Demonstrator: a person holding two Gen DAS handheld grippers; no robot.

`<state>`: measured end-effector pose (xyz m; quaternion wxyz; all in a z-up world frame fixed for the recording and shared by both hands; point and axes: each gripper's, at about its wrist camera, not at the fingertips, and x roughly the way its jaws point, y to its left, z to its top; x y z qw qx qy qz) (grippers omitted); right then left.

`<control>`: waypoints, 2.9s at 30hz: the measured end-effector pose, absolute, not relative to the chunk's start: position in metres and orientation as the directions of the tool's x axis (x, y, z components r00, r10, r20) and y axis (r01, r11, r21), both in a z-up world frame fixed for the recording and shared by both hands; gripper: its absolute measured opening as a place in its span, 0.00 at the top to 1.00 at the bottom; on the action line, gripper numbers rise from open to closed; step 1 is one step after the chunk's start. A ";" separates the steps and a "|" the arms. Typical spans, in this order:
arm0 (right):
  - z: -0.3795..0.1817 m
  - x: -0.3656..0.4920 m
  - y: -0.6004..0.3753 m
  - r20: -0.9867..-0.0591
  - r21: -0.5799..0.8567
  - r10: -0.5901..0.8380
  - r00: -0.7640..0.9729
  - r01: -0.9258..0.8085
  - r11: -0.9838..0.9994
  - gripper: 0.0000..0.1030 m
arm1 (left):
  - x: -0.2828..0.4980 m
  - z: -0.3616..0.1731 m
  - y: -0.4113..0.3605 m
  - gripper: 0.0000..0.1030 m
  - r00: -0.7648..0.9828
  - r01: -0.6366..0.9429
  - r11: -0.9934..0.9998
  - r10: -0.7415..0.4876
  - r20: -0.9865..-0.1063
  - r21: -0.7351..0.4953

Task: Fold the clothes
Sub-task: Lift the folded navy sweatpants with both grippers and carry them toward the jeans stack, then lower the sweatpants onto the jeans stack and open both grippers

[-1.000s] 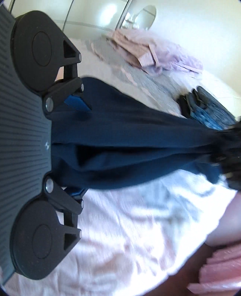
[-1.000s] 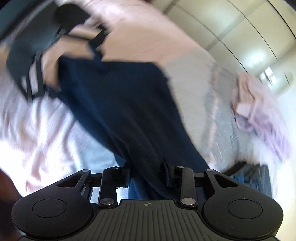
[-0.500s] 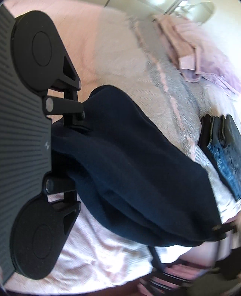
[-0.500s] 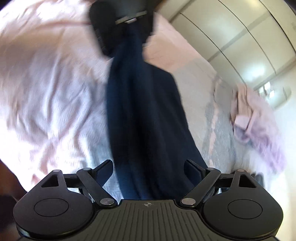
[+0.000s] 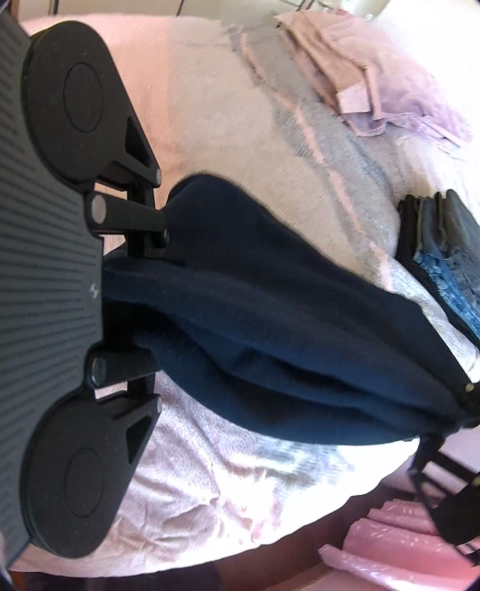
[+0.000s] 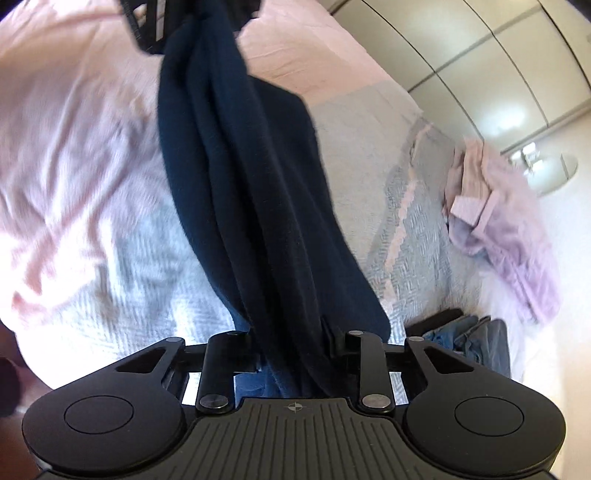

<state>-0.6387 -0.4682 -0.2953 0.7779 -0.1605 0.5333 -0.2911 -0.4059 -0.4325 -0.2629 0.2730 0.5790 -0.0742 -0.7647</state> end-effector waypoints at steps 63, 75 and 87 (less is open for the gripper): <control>-0.272 -0.974 -0.700 -0.615 -0.676 -0.776 0.140 0.413 0.610 0.62 | -0.818 -0.286 -0.672 0.73 -0.250 0.109 -0.666 -0.737 -0.628 0.738; -0.239 -0.983 -0.692 -0.655 -0.636 -0.751 0.086 0.473 0.609 0.71 | -0.792 -0.262 -0.666 0.78 -0.278 0.134 -0.693 -0.713 -0.644 0.708; -0.256 -0.972 -0.674 -0.668 -0.656 -0.742 0.056 0.426 0.623 0.51 | -0.783 -0.259 -0.651 0.71 -0.262 0.090 -0.695 -0.707 -0.657 0.713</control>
